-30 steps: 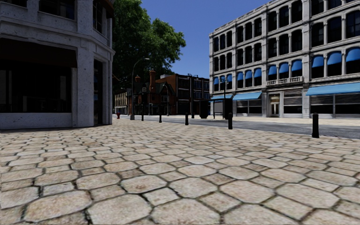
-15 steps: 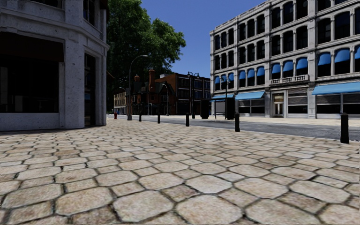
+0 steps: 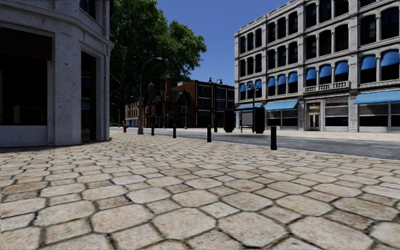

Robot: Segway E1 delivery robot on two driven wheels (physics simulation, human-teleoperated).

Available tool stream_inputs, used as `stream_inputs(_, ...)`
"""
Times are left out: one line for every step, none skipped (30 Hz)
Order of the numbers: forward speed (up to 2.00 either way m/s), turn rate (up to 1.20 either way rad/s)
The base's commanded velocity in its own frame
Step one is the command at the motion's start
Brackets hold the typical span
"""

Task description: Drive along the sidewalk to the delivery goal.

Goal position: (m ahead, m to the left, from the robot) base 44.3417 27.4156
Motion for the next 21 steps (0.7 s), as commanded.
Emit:
stream_inputs(2.00, 0.00)
stream_inputs(2.00, 0.00)
stream_inputs(2.00, 0.00)
stream_inputs(2.00, 0.00)
stream_inputs(2.00, 0.00)
stream_inputs(2.00, 0.00)
stream_inputs(2.00, 0.00)
stream_inputs(2.00, 0.00)
stream_inputs(2.00, 0.00)
stream_inputs(2.00, 0.00)
stream_inputs(2.00, 0.00)
stream_inputs(2.00, 0.00)
stream_inputs(2.00, 0.00)
stream_inputs(2.00, 0.00)
stream_inputs(2.00, 0.00)
stream_inputs(2.00, 0.00)
stream_inputs(2.00, 0.00)
stream_inputs(2.00, 0.00)
stream_inputs(2.00, 0.00)
stream_inputs(2.00, 0.00)
stream_inputs(2.00, 0.00)
